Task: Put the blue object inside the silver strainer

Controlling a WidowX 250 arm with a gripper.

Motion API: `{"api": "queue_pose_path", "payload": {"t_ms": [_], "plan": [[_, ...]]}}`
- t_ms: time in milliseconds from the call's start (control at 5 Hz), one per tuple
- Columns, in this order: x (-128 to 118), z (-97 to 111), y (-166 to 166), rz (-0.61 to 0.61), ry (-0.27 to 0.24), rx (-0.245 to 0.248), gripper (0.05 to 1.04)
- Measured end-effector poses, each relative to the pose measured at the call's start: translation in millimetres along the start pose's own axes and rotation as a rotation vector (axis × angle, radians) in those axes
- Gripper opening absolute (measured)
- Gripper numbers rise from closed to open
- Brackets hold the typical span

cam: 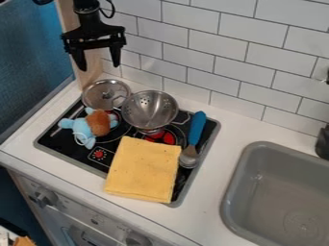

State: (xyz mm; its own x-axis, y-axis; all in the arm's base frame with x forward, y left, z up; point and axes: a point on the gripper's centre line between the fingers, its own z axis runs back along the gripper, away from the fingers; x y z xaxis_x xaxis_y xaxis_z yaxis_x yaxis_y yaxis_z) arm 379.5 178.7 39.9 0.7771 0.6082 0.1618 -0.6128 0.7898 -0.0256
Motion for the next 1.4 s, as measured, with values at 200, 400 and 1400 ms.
{"api": "queue_pose_path", "payload": {"t_ms": [200, 400, 1400], "plan": [[-7, -16, 2, -0.003, 0.039, 0.008, 1.000], [-20, -20, 9, -0.083, 0.029, 0.006, 1.000], [-70, -17, 53, -0.705, -0.093, 0.033, 1.000]]}}
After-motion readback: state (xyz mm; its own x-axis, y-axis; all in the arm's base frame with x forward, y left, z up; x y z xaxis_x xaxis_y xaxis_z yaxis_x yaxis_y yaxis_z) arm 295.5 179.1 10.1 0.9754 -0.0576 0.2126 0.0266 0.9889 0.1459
